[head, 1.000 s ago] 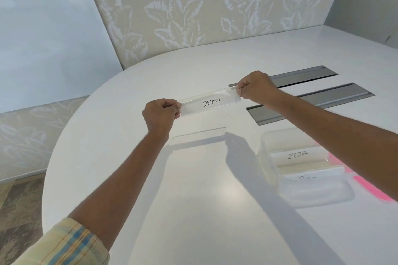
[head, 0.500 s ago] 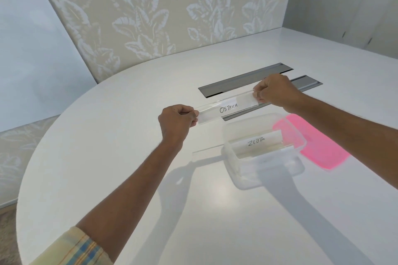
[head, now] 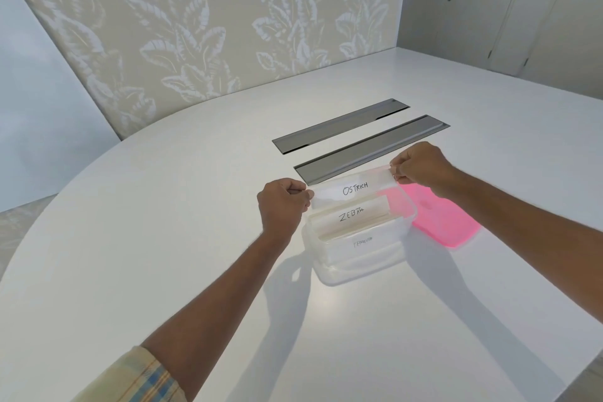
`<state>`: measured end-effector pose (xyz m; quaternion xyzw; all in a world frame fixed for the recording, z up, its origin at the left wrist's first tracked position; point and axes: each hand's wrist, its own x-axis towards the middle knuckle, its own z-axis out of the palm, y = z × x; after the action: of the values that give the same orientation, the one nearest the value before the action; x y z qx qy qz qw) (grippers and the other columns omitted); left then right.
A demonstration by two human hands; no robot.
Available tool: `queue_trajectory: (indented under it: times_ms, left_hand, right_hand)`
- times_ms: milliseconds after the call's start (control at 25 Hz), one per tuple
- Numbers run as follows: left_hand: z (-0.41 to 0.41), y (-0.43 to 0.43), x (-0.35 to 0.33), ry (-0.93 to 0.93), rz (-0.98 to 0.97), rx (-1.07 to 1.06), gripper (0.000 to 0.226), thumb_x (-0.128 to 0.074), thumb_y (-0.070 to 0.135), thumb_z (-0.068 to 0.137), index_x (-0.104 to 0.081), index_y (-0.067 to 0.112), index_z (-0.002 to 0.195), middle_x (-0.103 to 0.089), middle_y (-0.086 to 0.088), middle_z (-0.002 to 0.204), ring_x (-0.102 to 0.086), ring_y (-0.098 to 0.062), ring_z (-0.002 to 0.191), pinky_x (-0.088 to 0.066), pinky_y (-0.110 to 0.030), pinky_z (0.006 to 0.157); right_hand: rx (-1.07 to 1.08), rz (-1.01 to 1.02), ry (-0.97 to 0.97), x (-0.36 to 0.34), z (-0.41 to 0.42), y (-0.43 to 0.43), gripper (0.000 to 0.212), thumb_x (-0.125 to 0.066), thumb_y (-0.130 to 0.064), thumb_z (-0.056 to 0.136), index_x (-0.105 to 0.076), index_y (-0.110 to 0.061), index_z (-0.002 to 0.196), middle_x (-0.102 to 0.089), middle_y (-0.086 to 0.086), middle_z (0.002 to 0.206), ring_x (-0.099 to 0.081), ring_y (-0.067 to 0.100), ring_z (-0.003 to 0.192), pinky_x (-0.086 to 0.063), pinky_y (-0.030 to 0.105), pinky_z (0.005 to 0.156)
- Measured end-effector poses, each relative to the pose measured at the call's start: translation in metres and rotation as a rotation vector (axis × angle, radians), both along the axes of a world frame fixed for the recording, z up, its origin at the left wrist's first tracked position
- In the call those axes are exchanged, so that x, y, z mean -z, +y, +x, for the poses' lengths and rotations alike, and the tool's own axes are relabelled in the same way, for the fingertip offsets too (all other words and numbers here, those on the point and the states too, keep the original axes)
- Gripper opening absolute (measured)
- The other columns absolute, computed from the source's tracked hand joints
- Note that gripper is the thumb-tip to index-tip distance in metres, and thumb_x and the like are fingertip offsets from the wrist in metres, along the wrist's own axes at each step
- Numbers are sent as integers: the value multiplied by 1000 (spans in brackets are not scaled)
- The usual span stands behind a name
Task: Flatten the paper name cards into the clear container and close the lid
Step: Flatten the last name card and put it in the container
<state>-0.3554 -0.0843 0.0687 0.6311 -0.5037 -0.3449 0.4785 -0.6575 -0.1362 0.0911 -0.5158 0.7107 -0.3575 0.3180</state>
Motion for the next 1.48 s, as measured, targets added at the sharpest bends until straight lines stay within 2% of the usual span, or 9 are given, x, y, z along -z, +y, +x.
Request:
queue_trajectory:
  times_ms: [120, 280, 480, 600, 680, 840, 1080, 1240, 1480]
  left_hand:
    - [-7, -2, 10, -69, 31, 14, 9, -87, 8, 79, -79, 12, 82, -78, -2, 65, -77, -25, 63, -67, -47, 78]
    - [-15, -5, 16, -179, 91, -19, 10, -88, 18, 78, -81, 21, 84, -79, 6, 74, -77, -24, 77, -65, -42, 80]
    - [-17, -11, 20, -312, 131, -107, 11, -92, 30, 74, -83, 27, 79, -73, 9, 83, -68, -19, 74, -44, -26, 62]
    - [-16, -15, 22, -308, 161, -109, 11, -93, 27, 71, -82, 26, 70, -71, 14, 70, -67, -17, 65, -39, -21, 56]
    - [-16, -18, 24, -316, 171, -83, 10, -92, 21, 72, -83, 22, 70, -70, 15, 63, -71, -19, 68, -44, -22, 58]
    - [-19, -21, 22, -385, 190, -37, 3, -88, 12, 79, -86, 14, 77, -81, -1, 79, -76, -25, 81, -60, -31, 74]
    - [-24, -28, 15, -528, 246, 38, 10, -81, 6, 83, -82, 2, 92, -81, -11, 93, -76, -31, 91, -63, -39, 79]
    - [-34, -23, 19, -642, 300, 99, 16, -77, 1, 85, -82, 5, 99, -80, -11, 100, -76, -31, 96, -64, -41, 83]
    - [-35, -21, 24, -695, 307, 108, 19, -71, 0, 88, -82, 8, 102, -79, -10, 103, -74, -31, 98, -64, -39, 82]
  right_hand:
    - [15, 25, -35, 9, -7, -1, 9, -77, 7, 89, -78, 7, 98, -79, 27, 100, -73, 28, 80, -67, 43, 88]
    - [14, 31, -39, 17, -9, -6, 6, -77, 8, 88, -78, 5, 93, -79, 27, 99, -72, 28, 77, -67, 43, 87]
    - [12, 12, -37, 22, -10, -14, 4, -78, 6, 86, -81, 5, 89, -79, 28, 93, -73, 28, 75, -68, 47, 85]
    - [23, -11, -10, 24, -7, -16, 3, -81, 5, 83, -81, 3, 83, -79, 27, 86, -73, 29, 70, -69, 48, 80]
    - [45, -23, -4, 26, -4, -17, 5, -83, 6, 82, -81, 2, 81, -79, 27, 83, -74, 31, 68, -69, 49, 78]
    - [81, -39, 14, 32, 2, -19, 6, -84, 7, 80, -80, 3, 80, -78, 27, 80, -80, 39, 74, -69, 51, 76]
    - [70, -32, 98, 34, 9, -22, 8, -81, 5, 79, -81, -1, 75, -78, 20, 71, -81, 38, 71, -70, 49, 75]
    - [20, -33, 392, 40, 21, -19, 14, -69, 1, 83, -82, 0, 79, -79, 18, 74, -79, 38, 78, -67, 45, 76]
    - [-20, 0, 521, 39, 24, -20, 14, -70, 1, 85, -83, -2, 81, -79, 18, 77, -77, 37, 81, -66, 42, 79]
